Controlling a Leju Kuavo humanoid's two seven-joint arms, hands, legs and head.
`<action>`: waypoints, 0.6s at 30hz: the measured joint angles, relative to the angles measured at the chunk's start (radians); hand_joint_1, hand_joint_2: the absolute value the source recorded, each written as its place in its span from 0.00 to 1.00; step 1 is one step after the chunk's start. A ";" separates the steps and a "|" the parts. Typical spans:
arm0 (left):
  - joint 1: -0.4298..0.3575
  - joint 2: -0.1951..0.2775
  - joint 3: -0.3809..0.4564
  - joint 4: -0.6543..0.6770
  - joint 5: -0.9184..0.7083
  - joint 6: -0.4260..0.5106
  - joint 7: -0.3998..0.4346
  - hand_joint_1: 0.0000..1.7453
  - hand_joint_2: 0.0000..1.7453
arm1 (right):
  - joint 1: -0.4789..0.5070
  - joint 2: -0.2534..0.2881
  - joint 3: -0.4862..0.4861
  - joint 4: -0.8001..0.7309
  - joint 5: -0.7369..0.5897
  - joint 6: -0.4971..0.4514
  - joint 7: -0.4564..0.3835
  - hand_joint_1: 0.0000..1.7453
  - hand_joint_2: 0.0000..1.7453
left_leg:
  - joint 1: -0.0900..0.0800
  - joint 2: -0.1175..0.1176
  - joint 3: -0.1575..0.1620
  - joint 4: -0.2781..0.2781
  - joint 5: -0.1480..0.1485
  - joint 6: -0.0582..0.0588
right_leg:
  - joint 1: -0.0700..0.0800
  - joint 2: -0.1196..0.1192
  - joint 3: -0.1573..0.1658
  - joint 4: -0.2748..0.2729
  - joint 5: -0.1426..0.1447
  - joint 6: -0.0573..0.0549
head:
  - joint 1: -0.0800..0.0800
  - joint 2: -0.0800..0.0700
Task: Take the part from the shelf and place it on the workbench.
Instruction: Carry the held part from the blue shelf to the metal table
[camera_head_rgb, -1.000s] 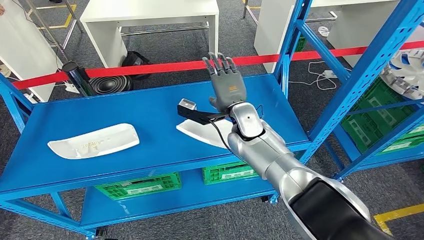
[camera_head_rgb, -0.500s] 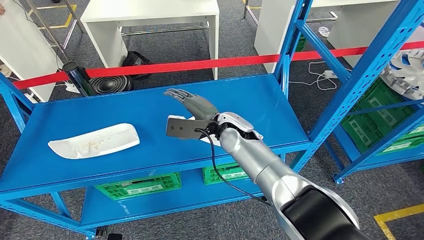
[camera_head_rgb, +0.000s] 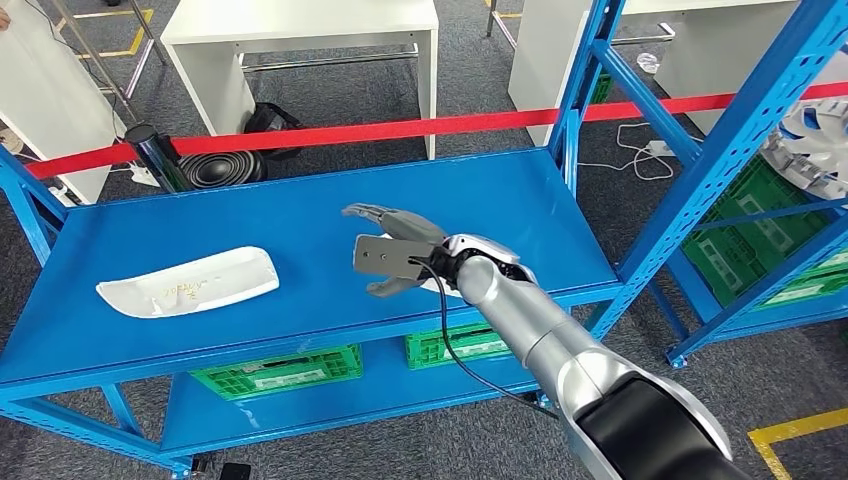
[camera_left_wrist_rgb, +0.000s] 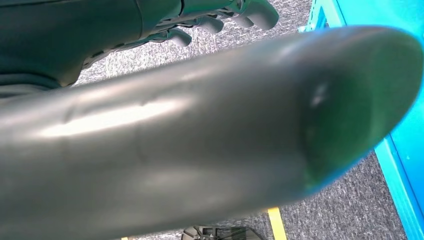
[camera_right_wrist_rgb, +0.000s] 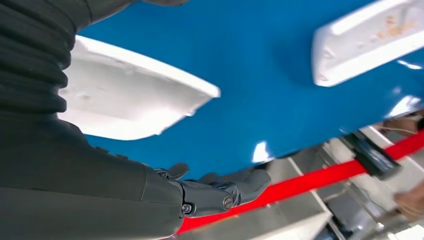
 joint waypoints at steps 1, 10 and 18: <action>0.000 0.000 0.000 0.000 -0.001 0.000 0.002 0.00 0.00 | 0.000 -0.007 0.002 0.002 0.000 0.009 0.005 0.00 1.00 | 0.000 0.000 0.000 0.000 0.000 0.000 | 0.000 0.000 0.000 0.000 0.000 0.000 | 0.000 0.000; -0.002 0.000 0.000 0.000 0.006 0.000 -0.006 0.00 0.00 | -0.007 -0.054 0.065 0.026 0.016 0.051 0.067 0.00 1.00 | 0.000 0.000 0.000 0.000 0.000 0.000 | 0.000 0.000 0.000 0.000 0.000 0.000 | 0.000 0.000; -0.002 0.000 0.000 0.000 0.007 0.000 -0.007 0.00 0.00 | -0.008 -0.082 0.099 0.044 0.018 0.059 0.087 0.00 1.00 | 0.000 0.000 0.000 0.000 0.000 0.000 | 0.000 0.000 0.000 0.000 0.000 0.000 | 0.000 0.000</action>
